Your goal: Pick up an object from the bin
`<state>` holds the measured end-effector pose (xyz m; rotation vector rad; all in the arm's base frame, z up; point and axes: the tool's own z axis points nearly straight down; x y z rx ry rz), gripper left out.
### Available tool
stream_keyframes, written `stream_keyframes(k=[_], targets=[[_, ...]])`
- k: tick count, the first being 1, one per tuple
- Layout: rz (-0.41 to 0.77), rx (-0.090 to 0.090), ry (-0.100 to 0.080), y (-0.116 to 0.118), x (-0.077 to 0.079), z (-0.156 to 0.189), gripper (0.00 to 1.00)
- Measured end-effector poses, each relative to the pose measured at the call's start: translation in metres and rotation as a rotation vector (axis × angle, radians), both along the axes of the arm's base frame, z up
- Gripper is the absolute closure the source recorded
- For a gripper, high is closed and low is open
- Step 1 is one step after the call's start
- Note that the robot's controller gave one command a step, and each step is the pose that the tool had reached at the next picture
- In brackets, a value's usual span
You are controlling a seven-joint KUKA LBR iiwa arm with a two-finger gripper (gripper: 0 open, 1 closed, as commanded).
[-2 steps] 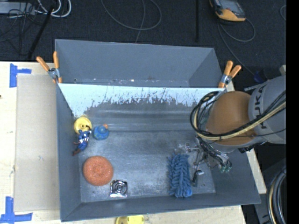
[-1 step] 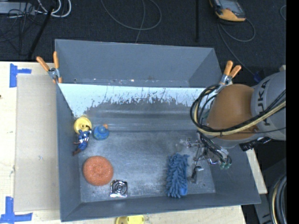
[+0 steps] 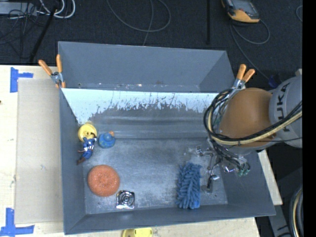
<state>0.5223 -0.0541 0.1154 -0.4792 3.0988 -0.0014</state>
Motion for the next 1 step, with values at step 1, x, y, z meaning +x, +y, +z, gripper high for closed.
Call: stream_keyframes(k=[1], targets=[[0.019, 0.000, 0.002, -0.0006, -0.0014, -0.0077, 0.00]])
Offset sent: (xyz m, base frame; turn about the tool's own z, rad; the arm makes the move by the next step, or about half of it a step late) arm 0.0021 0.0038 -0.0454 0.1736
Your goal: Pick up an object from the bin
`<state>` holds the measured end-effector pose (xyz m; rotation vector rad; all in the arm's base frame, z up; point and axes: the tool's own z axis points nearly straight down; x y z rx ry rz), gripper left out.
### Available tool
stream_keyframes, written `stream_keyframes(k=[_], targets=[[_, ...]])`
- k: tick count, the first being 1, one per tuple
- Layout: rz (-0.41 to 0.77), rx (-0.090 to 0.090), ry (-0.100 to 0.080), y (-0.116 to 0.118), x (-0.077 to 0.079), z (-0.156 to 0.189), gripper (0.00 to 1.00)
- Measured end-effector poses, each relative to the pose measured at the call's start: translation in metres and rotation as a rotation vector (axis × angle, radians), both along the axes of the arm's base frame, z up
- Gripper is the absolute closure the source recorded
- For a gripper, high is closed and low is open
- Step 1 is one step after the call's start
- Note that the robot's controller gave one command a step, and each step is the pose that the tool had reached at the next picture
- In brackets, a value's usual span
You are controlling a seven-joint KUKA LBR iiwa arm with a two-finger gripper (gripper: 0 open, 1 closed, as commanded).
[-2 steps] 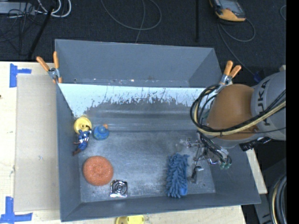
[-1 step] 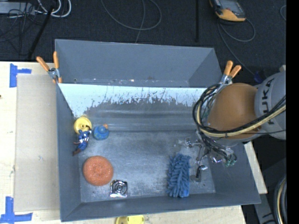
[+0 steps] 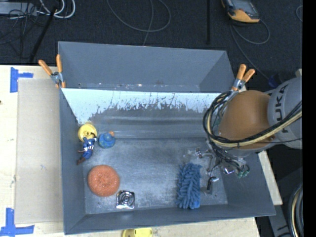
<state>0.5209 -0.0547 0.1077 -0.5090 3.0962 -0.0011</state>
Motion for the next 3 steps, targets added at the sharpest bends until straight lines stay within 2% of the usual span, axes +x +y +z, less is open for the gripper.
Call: stream_keyframes(k=[1, 2, 3], targets=[[-0.143, 0.001, 0.005, 0.002, 0.001, -0.026, 0.00], [0.111, 0.000, 0.002, -0.002, -0.024, -0.037, 1.00], [0.111, -0.001, 0.002, -0.002, -0.023, -0.037, 1.00]])
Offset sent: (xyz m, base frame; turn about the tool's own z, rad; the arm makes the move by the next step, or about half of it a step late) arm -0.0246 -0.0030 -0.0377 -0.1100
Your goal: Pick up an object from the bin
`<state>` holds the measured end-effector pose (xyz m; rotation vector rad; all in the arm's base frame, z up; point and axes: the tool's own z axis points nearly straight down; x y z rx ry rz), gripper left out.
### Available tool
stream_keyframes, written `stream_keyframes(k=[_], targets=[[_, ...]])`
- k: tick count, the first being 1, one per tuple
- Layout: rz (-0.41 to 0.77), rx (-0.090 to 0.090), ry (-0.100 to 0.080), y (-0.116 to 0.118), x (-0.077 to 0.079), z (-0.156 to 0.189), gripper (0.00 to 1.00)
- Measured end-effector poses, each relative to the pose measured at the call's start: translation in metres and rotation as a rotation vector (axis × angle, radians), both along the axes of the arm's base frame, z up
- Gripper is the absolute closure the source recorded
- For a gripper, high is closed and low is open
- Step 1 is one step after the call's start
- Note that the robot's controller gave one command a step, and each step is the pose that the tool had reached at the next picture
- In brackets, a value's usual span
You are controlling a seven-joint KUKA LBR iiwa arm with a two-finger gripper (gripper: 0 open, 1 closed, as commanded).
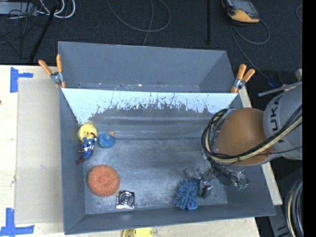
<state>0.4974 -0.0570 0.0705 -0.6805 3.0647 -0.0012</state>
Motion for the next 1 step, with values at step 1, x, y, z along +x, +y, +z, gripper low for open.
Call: stream_keyframes(k=[1], targets=[[0.005, 0.001, 0.002, 0.0361, 0.0758, 0.1297, 1.00]])
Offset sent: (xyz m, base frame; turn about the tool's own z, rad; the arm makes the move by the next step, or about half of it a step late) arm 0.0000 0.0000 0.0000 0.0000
